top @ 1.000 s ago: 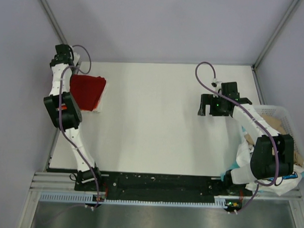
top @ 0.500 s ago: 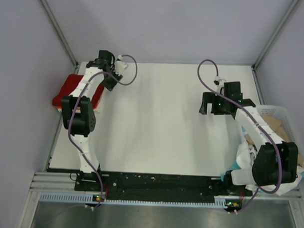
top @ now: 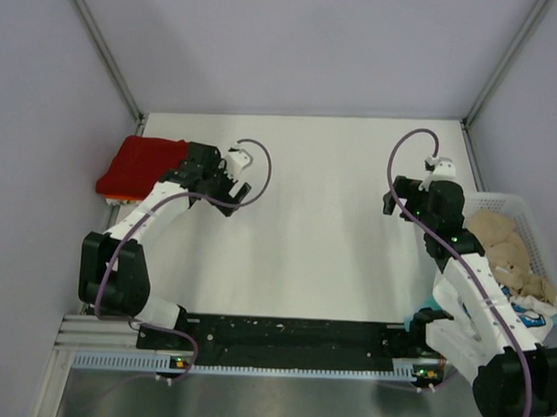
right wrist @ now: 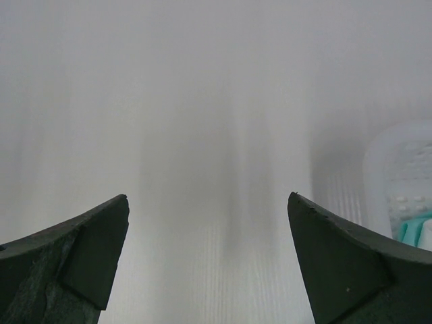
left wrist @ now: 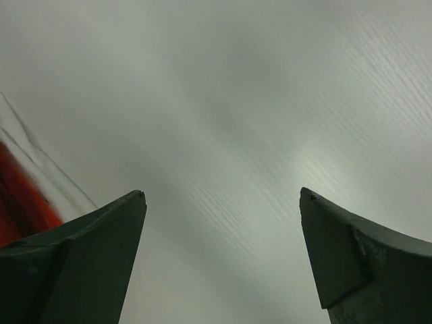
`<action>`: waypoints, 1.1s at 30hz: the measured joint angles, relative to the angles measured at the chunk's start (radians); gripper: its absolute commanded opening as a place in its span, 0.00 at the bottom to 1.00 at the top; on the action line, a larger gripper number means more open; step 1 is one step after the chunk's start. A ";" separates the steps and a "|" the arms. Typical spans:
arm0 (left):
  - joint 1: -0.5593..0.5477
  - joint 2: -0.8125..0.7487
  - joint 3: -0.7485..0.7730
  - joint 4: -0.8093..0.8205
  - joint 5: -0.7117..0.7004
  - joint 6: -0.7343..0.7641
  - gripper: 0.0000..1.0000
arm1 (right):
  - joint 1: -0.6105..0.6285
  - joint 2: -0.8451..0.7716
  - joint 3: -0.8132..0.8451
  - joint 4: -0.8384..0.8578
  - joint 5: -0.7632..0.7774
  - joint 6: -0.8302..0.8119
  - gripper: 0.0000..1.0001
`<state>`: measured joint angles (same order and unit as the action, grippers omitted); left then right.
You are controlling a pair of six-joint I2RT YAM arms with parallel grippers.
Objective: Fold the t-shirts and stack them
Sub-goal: Put the neatly folded tshirt into the corner of the board with the left arm
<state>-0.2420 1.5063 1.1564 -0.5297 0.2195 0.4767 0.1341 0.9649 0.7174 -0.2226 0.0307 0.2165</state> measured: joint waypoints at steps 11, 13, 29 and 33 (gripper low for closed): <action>0.211 -0.243 -0.516 0.172 0.085 -0.003 0.99 | 0.000 -0.155 -0.144 0.131 0.018 0.077 0.99; 0.290 -0.273 -0.523 0.184 0.116 -0.004 0.99 | 0.000 -0.173 -0.178 0.142 0.018 0.087 0.99; 0.351 -0.339 -0.528 0.242 0.241 0.023 0.99 | 0.000 -0.261 -0.273 0.175 0.027 0.121 0.99; 0.351 -0.338 -0.528 0.242 0.245 0.024 0.99 | 0.000 -0.261 -0.272 0.175 0.027 0.121 0.99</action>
<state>0.1085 1.1683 0.6289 -0.2878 0.4648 0.5007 0.1341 0.7040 0.4450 -0.0471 0.0582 0.3378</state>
